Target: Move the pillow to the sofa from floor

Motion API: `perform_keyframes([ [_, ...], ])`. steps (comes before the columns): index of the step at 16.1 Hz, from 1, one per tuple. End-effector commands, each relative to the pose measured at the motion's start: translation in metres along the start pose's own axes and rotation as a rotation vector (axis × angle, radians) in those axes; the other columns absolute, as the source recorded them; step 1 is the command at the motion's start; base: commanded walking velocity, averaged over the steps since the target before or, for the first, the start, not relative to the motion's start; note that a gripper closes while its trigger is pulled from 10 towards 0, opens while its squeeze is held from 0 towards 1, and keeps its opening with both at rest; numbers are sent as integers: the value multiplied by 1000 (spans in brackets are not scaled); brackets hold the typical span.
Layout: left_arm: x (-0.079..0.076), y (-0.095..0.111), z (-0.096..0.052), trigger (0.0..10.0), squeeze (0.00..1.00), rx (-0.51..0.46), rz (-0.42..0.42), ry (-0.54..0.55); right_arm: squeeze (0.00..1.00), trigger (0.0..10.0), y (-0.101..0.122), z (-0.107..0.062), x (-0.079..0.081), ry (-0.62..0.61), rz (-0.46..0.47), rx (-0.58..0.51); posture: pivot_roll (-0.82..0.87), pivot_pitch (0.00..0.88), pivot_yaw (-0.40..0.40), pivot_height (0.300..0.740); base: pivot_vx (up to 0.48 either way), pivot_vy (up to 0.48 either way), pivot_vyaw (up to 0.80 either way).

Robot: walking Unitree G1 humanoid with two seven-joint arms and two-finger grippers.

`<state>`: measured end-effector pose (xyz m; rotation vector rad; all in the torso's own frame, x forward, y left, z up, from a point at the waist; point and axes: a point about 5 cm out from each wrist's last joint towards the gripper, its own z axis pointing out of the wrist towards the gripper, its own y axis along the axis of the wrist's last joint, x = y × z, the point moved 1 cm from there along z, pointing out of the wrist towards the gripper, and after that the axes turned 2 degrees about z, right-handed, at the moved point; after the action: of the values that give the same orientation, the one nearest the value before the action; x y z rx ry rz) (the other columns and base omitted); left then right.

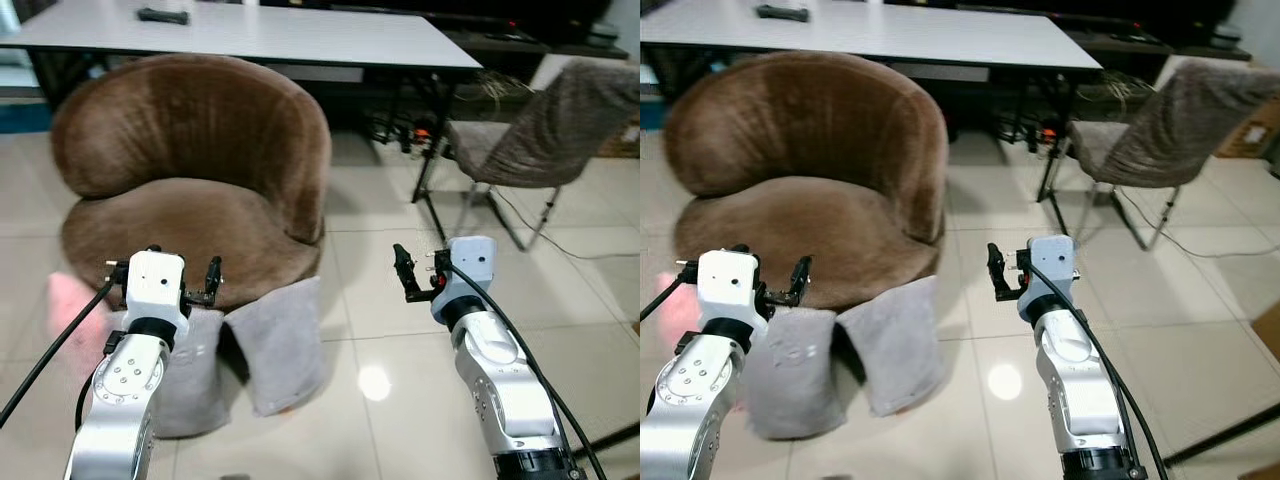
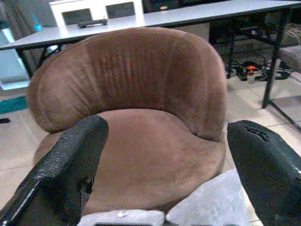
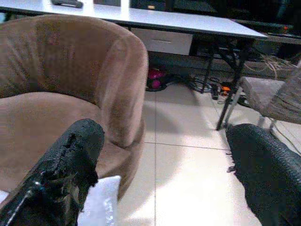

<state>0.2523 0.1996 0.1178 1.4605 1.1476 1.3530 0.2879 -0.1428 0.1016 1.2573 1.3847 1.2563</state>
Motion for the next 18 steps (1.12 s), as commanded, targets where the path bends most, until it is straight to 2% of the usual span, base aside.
perform_keyframes([
  [1, 1, -1, 1, 10000, 0, 10, 3, 1, 0, 10000, 2, 1, 0, 3, 6, -8, 41, 0, -59, 740, 0, 379, 0],
  [7, 1, 0, 2, 10000, 0, 8, 22, -5, 0, 10000, 2, 0, -2, -11, -2, -7, 36, 0, -57, 740, 0, 377, 0],
  [11, 3, 0, 3, 10000, 0, 4, 43, -7, 0, 10000, -1, -1, -11, -83, 54, 3, 37, 0, -56, 740, 0, 375, 0],
  [18, 7, 0, 4, 10000, 0, 10, 44, 11, 0, 10000, -2, -1, -10, -87, 58, 8, 38, 0, -53, 740, 0, 374, 0],
])
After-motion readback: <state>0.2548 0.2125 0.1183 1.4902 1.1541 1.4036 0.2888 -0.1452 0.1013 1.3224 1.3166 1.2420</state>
